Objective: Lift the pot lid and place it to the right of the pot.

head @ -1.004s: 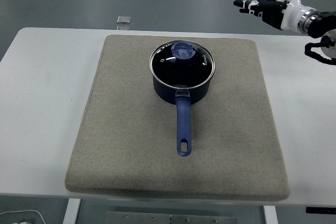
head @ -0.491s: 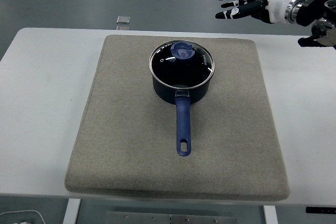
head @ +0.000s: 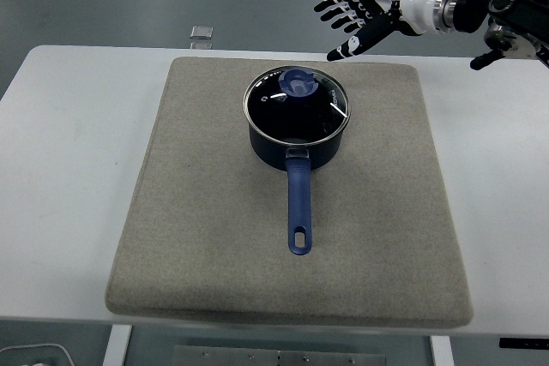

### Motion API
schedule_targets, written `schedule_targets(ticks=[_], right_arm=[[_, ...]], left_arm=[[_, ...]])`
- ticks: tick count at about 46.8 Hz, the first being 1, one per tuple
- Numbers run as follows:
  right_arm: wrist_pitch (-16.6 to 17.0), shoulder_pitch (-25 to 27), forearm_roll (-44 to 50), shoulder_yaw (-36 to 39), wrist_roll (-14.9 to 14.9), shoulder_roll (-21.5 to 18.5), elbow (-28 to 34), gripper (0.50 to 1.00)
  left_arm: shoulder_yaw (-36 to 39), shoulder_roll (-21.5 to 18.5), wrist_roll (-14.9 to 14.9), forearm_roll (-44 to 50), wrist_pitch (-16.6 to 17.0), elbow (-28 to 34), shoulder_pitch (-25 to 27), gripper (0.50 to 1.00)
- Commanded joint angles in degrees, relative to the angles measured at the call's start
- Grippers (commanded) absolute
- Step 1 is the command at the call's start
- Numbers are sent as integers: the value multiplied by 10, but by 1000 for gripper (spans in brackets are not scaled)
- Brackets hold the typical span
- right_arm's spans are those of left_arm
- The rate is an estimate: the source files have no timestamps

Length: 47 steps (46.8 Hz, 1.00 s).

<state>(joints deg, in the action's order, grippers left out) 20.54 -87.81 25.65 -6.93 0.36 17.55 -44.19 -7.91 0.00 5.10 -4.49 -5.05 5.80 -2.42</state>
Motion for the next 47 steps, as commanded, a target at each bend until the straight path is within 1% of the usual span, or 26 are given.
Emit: schedule_targets(ticks=[1,10,15,20,24,32,37,47], right_arm=[[2,-18,11,-24,0,-1,-10,915],[3,-43,54,-61,1,-34,-14,915],[3,-63,66,-77,1,-38,-24,915],[3,-89,72,-109,1,-55,-36,915],[-1,-105,89,-129,1,-58,-43,915],[-4,-105,129,-138,0,-77,-45,915],[-5,-105,137,-153,0,-92,-44,915],[-5,-102,142,-157,-1,-99,-44,913]], left_arm=[[0,0,0,0,0,0,0,1000],[0,0,0,0,0,0,0,1000],[0,0,0,1,0,0,0,1000],[0,0,0,0,0,0,0,1000],[0,0,0,0,0,0,0,1000],[0,0,0,0,0,0,0,1000],[0,0,0,0,0,0,0,1000],[0,0,0,0,0,0,0,1000]])
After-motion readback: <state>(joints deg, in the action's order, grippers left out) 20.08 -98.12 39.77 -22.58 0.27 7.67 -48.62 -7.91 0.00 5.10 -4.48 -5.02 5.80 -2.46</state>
